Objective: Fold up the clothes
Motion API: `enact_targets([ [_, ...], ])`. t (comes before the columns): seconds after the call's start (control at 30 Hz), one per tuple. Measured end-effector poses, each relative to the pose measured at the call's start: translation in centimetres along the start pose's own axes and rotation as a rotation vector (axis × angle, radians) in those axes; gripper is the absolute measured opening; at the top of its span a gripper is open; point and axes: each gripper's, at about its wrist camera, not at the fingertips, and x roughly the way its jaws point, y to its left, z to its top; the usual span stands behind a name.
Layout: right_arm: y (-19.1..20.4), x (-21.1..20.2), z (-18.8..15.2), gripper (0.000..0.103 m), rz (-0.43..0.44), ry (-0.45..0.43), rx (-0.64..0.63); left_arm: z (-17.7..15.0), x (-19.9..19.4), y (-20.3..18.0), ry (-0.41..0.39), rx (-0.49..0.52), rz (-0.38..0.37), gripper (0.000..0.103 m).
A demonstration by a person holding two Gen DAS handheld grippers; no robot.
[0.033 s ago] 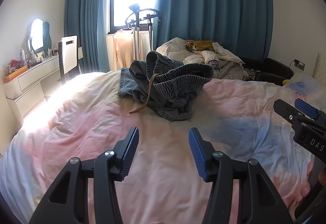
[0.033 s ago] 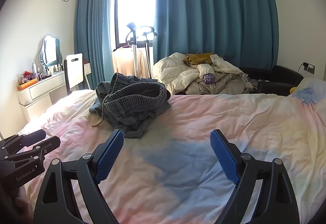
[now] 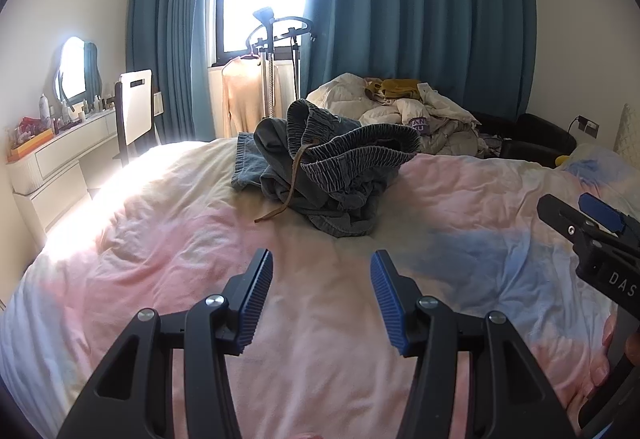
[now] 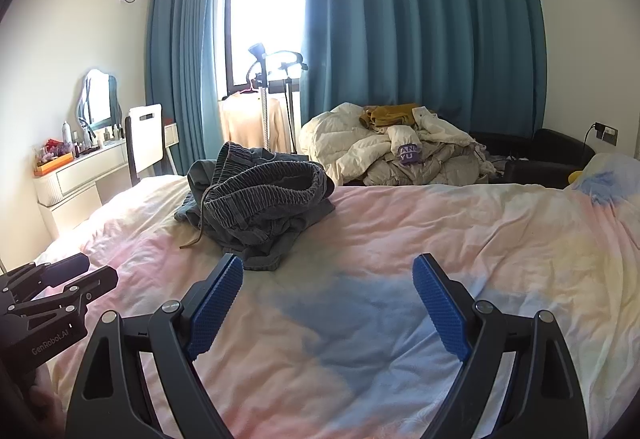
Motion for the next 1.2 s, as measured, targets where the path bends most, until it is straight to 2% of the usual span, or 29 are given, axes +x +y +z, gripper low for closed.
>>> enact_targets([
  [1.2, -0.21, 0.17, -0.25, 0.089, -0.021, 0.001, 0.0, -0.19, -0.03, 0.11, 0.005, -0.009, -0.004, 0.052],
])
